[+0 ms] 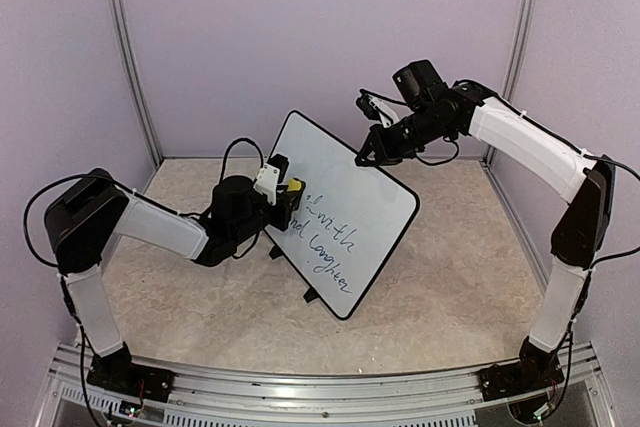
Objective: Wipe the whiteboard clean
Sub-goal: Erase the center of the whiteboard.
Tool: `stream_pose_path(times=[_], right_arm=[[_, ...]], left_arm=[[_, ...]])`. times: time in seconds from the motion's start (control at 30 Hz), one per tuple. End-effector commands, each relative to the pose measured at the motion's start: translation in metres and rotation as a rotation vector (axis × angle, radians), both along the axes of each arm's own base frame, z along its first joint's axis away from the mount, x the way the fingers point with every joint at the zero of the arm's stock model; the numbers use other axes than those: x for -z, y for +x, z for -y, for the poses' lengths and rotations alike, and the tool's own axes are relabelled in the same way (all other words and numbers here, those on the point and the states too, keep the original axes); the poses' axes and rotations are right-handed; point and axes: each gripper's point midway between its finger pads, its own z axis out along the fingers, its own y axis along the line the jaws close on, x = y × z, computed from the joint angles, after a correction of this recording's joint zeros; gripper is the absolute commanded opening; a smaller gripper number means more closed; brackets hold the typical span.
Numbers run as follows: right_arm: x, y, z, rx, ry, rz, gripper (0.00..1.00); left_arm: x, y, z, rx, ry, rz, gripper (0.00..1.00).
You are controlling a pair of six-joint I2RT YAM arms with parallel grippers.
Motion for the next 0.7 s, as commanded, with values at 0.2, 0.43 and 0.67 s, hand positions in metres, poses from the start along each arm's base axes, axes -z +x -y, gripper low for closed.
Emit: stream_pose_path(times=[0.2,0.43,0.67], right_arm=[[0.011,-0.071,-0.053,-0.356,0.065,-0.076,0.0],[0.011,-0.072,-0.051,-0.353,0.061,-0.072,0.0],[0.012,-0.071,-0.052,-0.355,0.063,-0.074,0.0]], left_arm=[[0.054,-0.062,0.046,0.229,0.106,-0.099,0.12],[0.044,-0.072,0.054,0.263,0.077,-0.087,0.12],[0.041,-0.084,0.059,0.318,0.059,-0.086,0.12]])
